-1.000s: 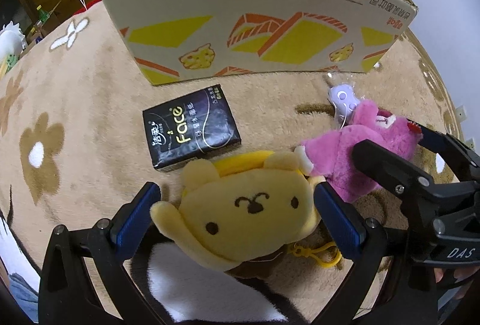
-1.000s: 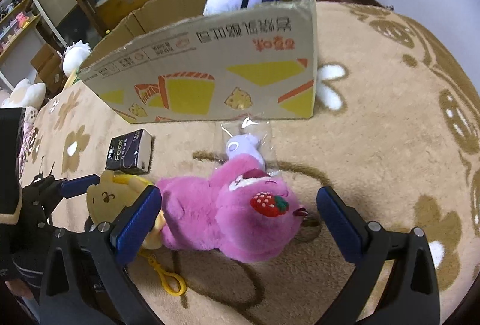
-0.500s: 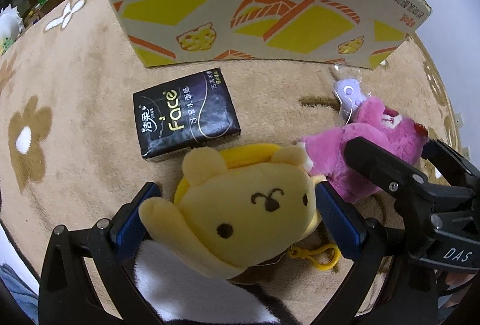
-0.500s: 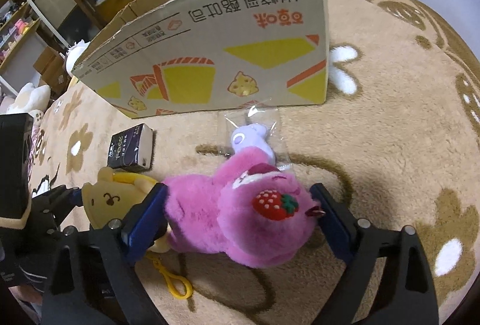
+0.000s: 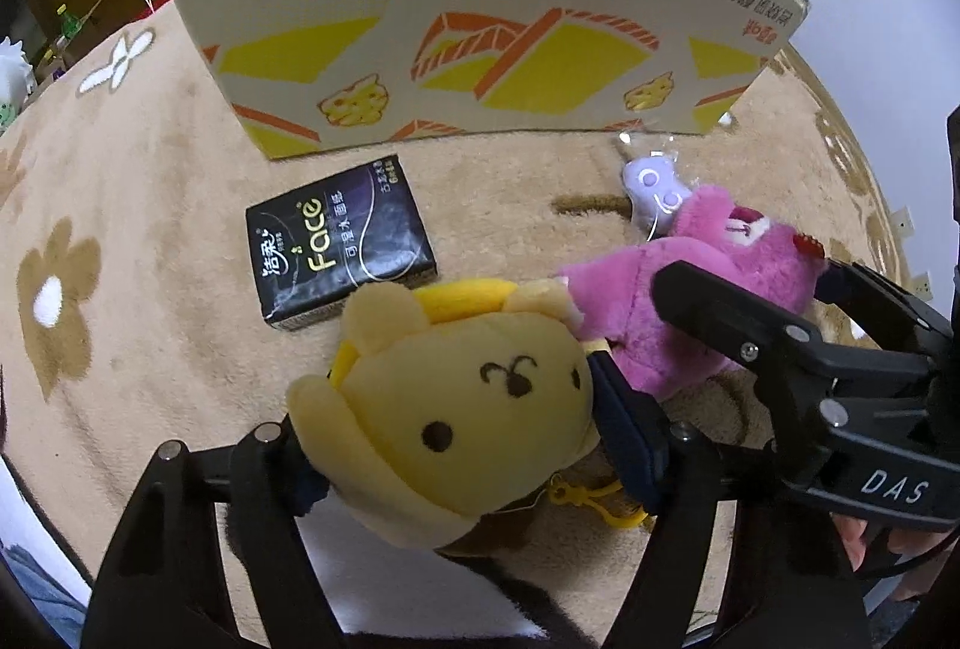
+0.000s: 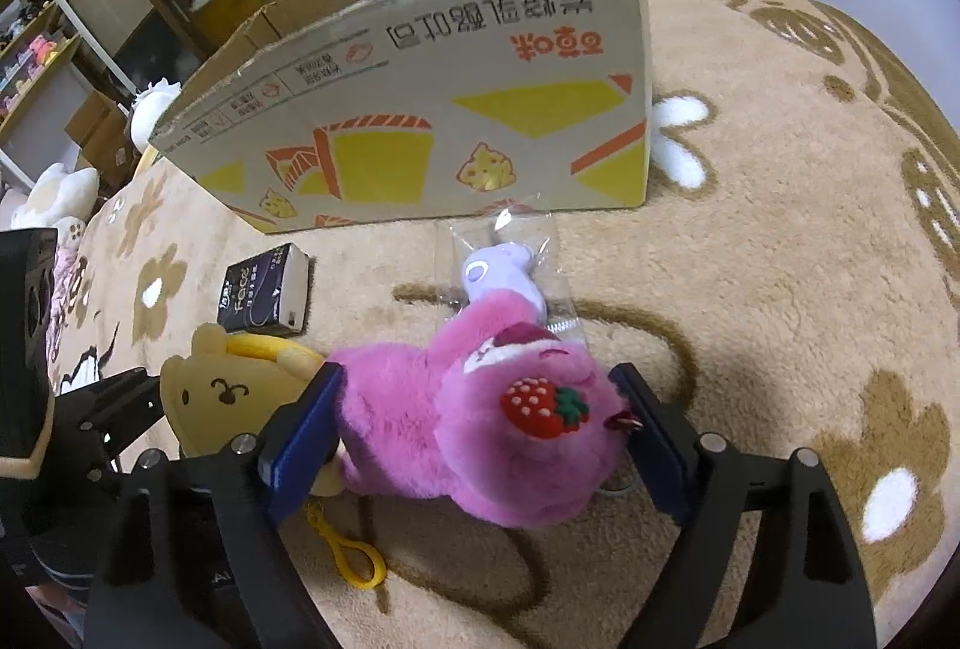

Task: Organize soft objects
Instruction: 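Close the left gripper on the yellow bear while the right grasps the pink bear, then lift the yellow bear and pink bear plush over the cardboard box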

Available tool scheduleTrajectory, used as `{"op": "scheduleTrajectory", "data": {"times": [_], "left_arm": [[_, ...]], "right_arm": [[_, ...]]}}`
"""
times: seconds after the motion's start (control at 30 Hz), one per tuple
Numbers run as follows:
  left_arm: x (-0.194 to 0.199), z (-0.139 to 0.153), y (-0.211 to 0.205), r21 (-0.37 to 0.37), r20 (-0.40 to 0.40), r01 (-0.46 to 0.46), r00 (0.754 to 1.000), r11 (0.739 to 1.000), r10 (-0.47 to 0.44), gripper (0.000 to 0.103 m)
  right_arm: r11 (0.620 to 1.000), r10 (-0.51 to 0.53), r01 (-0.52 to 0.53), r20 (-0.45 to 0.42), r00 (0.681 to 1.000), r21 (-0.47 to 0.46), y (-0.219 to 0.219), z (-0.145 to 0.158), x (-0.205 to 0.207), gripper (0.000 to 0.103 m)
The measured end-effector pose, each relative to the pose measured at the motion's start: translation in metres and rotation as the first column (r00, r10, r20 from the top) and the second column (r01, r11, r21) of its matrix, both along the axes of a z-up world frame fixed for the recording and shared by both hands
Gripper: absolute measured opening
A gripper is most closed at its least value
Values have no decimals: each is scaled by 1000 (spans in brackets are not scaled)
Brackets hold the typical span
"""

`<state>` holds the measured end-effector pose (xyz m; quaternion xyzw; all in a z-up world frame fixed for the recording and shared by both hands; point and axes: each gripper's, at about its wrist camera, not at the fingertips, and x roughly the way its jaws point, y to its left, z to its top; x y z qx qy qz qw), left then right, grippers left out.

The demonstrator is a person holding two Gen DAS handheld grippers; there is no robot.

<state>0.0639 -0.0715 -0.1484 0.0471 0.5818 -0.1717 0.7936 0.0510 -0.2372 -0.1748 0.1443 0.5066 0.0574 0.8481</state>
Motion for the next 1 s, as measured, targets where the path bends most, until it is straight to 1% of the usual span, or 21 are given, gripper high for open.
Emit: {"op": "scheduleTrajectory", "data": {"times": [0.17, 0.23, 0.27, 0.37, 0.53, 0.63, 0.77, 0.83, 0.87, 1.0], "left_arm": [[-2, 13, -1, 20, 52, -4, 999, 1000, 3, 70], [-3, 17, 0, 26, 74, -7, 997, 1000, 5, 65], [-2, 20, 1, 24, 83, -18, 996, 1000, 16, 64], [-2, 27, 9, 49, 132, -63, 990, 997, 56, 64], [-3, 47, 21, 17, 216, -124, 969, 992, 117, 64], [-4, 59, 26, 1, 267, -139, 954, 990, 133, 64], [-2, 76, 34, -43, 328, -179, 927, 983, 183, 64], [-2, 86, 39, -63, 366, -196, 908, 978, 206, 64], [-3, 93, 42, -74, 392, -206, 894, 976, 218, 64], [-5, 110, 52, -103, 449, -217, 861, 971, 240, 64]], "right_arm": [[1000, -15, 15, 46, 999, -7, -5, 12, -6, 90], [1000, -28, 28, 69, 997, 3, -8, 18, -8, 90], [999, -35, 34, 81, 996, 10, -10, 21, -9, 90], [999, -52, 51, 111, 992, 15, -14, 29, -12, 90], [998, -68, 67, 166, 984, 15, -18, 39, -14, 90], [997, -73, 73, 204, 976, 8, -19, 47, -17, 90], [996, -89, 93, 268, 959, -1, -20, 65, -24, 90], [994, -95, 108, 311, 946, -23, -18, 77, -27, 90], [993, -93, 110, 327, 941, -33, -17, 81, -29, 90], [993, -89, 113, 372, 924, -44, -16, 95, -31, 90]]}}
